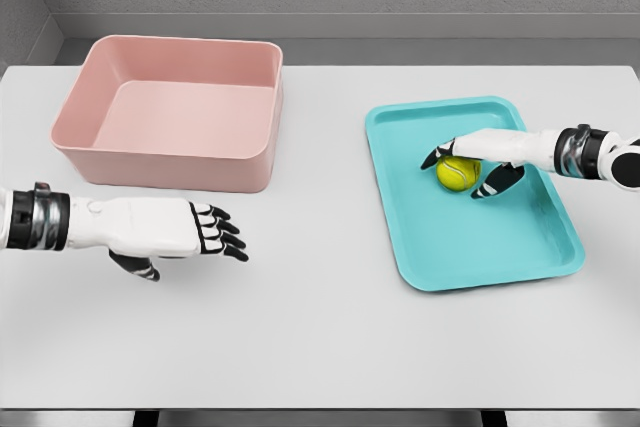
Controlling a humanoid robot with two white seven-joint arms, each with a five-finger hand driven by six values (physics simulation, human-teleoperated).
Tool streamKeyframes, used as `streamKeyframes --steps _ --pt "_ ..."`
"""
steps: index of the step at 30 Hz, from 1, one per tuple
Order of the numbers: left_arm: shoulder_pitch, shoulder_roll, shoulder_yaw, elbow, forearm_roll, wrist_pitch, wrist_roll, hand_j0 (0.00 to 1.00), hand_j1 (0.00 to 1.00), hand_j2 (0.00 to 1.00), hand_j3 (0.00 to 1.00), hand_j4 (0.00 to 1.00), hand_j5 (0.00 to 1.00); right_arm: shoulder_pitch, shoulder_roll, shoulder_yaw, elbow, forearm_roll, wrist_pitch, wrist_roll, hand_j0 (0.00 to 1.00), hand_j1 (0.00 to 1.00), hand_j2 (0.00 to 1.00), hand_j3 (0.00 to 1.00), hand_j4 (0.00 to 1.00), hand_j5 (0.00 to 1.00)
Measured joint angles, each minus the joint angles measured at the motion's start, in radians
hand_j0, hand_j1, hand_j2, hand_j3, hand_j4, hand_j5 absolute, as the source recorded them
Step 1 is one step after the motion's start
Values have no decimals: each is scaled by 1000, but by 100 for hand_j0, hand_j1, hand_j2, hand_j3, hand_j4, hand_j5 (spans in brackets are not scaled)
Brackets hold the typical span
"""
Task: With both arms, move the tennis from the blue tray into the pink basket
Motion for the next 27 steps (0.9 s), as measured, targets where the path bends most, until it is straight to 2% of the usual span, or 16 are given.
streamKeyframes --steps 7,16,21,27 --pt "0 0 0 0 0 0 0 100 100 100 100 100 100 0 6 0 11 -5 0 -1 56 56 56 56 56 56" --pt "-2 -2 0 0 0 0 0 100 100 100 100 100 100 -15 3 -2 -10 0 -31 10 56 56 56 56 56 56" --pt "-9 -3 1 0 0 0 0 100 100 100 100 100 100 -31 -14 -3 -63 0 -39 14 55 55 55 55 55 55" --pt "-23 -3 1 0 5 0 0 100 100 100 100 100 100 -41 -50 -5 -173 0 -53 17 54 54 54 54 54 54"
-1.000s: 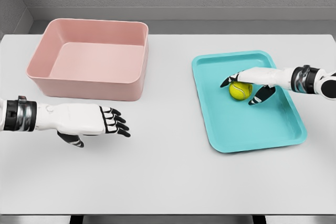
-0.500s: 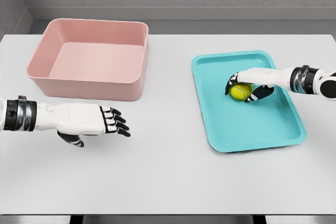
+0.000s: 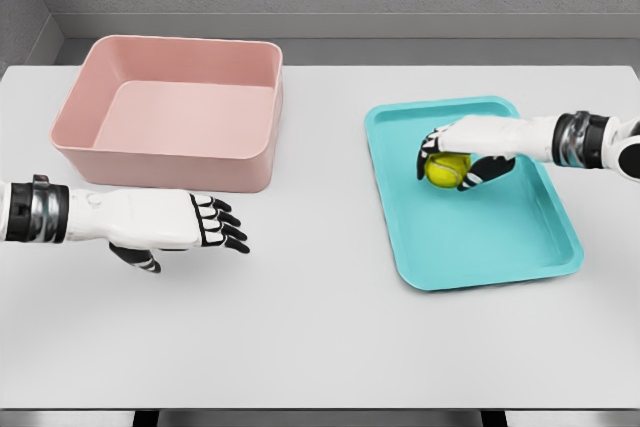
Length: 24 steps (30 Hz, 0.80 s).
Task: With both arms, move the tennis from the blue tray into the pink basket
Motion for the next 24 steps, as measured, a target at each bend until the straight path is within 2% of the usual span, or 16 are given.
streamKeyframes --steps 5,9,24 --pt "0 0 0 0 3 0 0 100 100 100 100 100 100 -8 -14 -5 -106 0 -3 13 54 54 54 54 54 54" --pt "0 0 -1 0 3 0 0 100 100 100 100 100 100 -11 8 -4 -160 0 -5 33 54 54 54 54 54 54" --pt "-6 2 1 0 13 0 0 100 100 100 100 100 100 -26 199 23 -184 2 -2 74 54 54 54 54 54 54"
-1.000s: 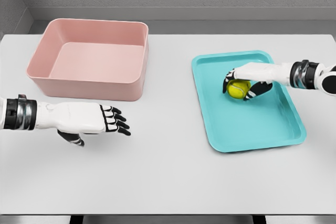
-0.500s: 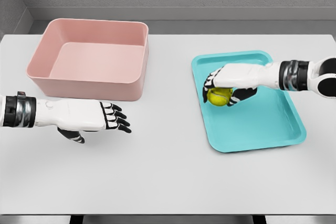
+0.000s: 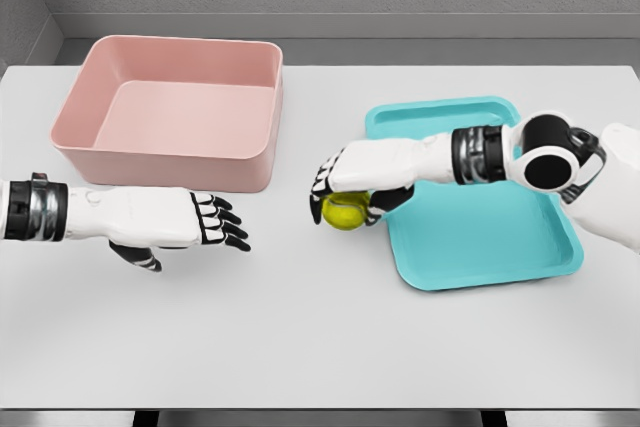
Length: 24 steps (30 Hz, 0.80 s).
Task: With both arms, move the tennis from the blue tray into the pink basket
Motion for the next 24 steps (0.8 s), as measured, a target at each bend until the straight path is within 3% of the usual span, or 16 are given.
streamKeyframes --steps 8,18,19,20,21,24 --pt "0 1 0 0 4 0 0 100 100 100 100 100 100 -28 121 94 35 1 54 -1 54 54 54 54 54 54" --pt "2 2 -1 0 4 0 0 100 100 100 100 100 100 -28 154 152 78 -1 71 -12 54 54 54 54 54 54" --pt "2 2 -1 0 4 0 0 100 100 100 100 100 100 -29 154 153 78 -1 71 -12 58 58 58 58 58 58" --pt "2 3 -1 0 4 0 0 100 100 100 100 100 100 -35 154 152 78 -1 71 -11 83 83 83 83 83 83" --pt "2 3 -1 0 4 0 0 100 100 100 100 100 100 -37 153 151 78 -1 72 -11 100 100 100 100 100 100" --pt "2 4 0 0 3 0 0 100 100 100 100 100 100 -40 151 141 74 -1 66 -10 100 100 100 100 100 100"
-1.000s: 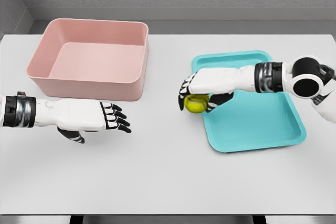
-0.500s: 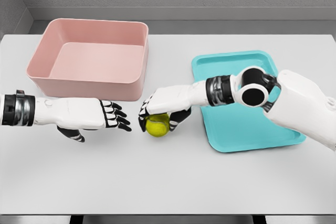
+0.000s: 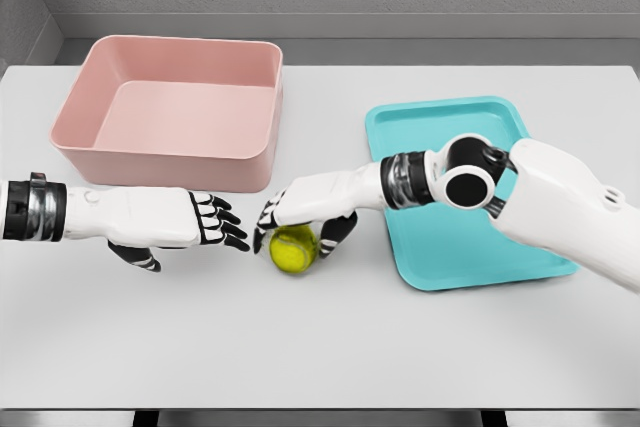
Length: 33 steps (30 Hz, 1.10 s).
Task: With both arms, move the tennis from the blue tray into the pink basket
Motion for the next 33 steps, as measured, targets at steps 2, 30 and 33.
streamKeyframes --steps 2,30,33 --pt "0 2 0 0 0 0 0 100 100 100 100 100 100 -3 -4 -6 -3 0 -7 0 100 100 100 100 100 100" --pt "-137 -169 -88 0 -40 1 166 100 100 100 100 100 100 109 -317 -428 290 -1 -278 -2 100 100 100 100 100 100" --pt "-183 -167 -131 0 21 1 151 100 100 100 100 100 100 109 -316 -429 303 -1 -278 -2 100 100 100 100 100 100"
